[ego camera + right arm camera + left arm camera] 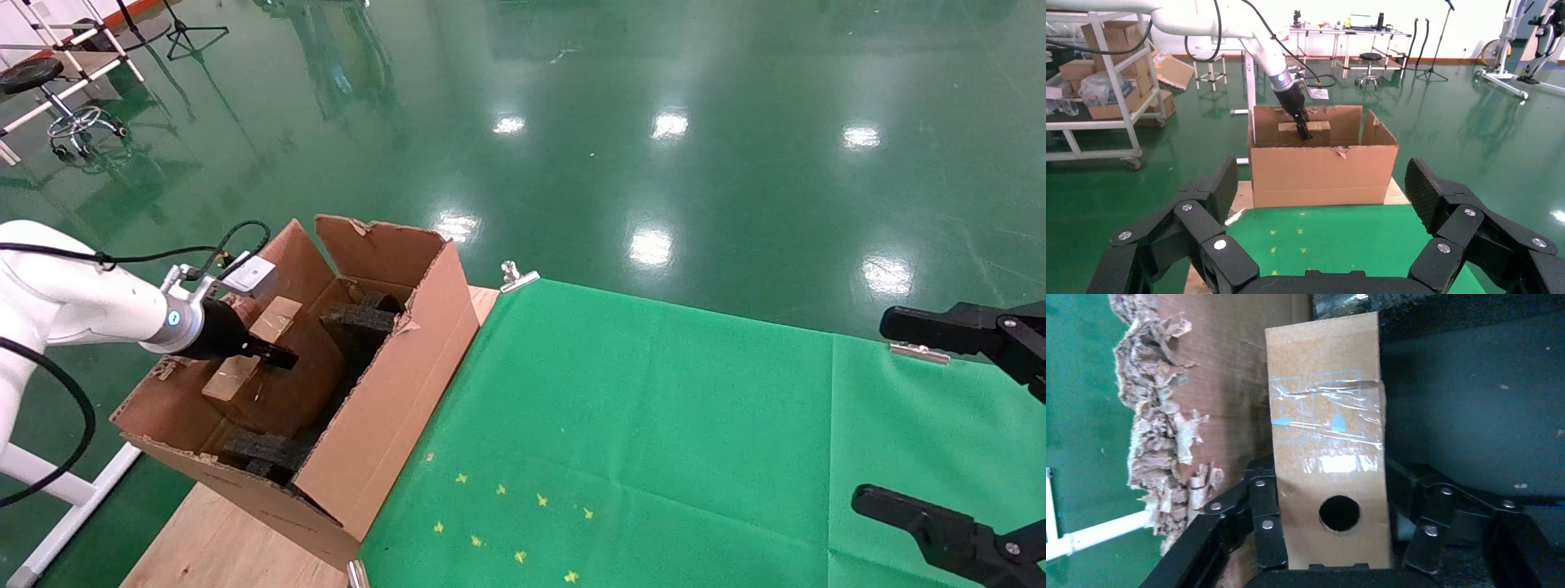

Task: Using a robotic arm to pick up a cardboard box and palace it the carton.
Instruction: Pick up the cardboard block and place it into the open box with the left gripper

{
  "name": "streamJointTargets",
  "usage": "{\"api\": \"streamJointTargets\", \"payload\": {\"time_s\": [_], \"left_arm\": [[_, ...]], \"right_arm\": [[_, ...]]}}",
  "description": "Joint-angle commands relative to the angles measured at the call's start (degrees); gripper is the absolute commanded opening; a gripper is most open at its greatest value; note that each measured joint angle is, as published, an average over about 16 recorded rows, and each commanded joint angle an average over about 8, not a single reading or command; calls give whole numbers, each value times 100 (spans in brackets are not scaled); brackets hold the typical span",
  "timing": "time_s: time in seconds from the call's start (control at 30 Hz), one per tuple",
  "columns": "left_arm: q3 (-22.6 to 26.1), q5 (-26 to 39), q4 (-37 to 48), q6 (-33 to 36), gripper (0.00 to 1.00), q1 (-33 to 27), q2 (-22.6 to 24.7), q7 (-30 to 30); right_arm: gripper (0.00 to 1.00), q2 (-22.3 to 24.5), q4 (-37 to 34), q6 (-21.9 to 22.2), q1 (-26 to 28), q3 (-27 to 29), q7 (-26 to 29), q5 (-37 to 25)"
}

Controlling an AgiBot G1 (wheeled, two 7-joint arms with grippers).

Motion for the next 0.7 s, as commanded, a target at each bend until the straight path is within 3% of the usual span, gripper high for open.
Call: {"api": "streamJointTargets", "payload": {"time_s": [0.03,0.33,0.7], "left_arm": [[4,6,1,2,100,-3,0,-1],[-118,-163,-169,174,100,-221,-136,107],[-592,-881,-884,1554,100,-1102,-723,256]], "right_arm": [[100,0,0,0,0,0,0,0],[100,0,0,0,0,0,0,0],[100,0,0,1,0,0,0,0]]}}
